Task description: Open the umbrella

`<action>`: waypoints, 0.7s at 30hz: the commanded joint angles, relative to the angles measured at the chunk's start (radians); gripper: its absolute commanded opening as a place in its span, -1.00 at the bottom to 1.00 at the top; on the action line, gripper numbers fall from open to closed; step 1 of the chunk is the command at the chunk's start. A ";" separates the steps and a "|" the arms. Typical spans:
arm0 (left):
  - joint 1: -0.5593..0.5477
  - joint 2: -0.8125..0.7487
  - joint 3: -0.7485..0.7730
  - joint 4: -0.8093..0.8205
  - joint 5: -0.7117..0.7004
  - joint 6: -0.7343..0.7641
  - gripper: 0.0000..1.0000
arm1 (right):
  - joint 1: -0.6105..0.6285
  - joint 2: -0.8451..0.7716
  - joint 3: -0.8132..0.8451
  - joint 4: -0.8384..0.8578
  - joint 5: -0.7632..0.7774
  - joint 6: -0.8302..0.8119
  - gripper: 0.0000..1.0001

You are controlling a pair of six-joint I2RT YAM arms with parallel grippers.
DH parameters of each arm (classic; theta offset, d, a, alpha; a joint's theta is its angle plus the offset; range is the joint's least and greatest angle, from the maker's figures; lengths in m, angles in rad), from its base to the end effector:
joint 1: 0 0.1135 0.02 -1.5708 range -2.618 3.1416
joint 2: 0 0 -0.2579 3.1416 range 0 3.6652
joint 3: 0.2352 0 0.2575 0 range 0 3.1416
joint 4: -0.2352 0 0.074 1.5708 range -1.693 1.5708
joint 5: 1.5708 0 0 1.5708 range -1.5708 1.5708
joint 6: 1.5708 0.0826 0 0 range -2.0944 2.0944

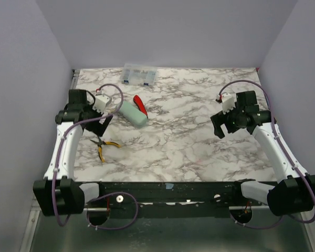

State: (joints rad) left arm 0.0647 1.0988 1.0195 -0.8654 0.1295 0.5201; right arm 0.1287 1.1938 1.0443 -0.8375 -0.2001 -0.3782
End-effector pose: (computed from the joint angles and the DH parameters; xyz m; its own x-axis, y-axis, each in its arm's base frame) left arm 0.2486 0.0054 0.2568 -0.6960 0.4488 -0.5605 0.4118 0.8890 0.2004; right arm 0.2627 0.0506 0.2460 -0.6824 -0.4532 -0.5735 -0.5234 0.8507 -0.0494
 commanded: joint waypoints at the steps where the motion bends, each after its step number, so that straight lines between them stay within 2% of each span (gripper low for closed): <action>1: -0.004 0.277 0.295 -0.068 0.213 -0.045 0.97 | -0.008 0.004 0.038 -0.067 -0.031 -0.023 1.00; 5: -0.003 0.508 0.531 -0.110 0.356 -0.151 0.97 | -0.009 0.016 0.065 -0.097 -0.001 -0.032 1.00; 9: -0.001 0.673 0.681 -0.099 0.494 -0.246 0.97 | -0.009 0.031 0.101 -0.108 0.026 -0.027 1.00; 12: -0.002 0.761 0.735 -0.055 0.509 -0.302 0.95 | -0.009 0.045 0.128 -0.122 0.034 -0.012 1.00; 16: -0.002 0.852 0.793 -0.048 0.508 -0.290 0.91 | -0.009 0.047 0.129 -0.129 0.024 -0.011 1.00; 21: -0.004 0.911 0.760 -0.020 0.468 -0.265 0.89 | -0.009 0.054 0.115 -0.118 0.009 -0.004 1.00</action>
State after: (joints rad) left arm 0.0631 1.9747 1.7840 -0.9073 0.5770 0.2535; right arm 0.1287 1.2358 1.1549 -0.9302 -0.1913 -0.3927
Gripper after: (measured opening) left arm 0.951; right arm 0.998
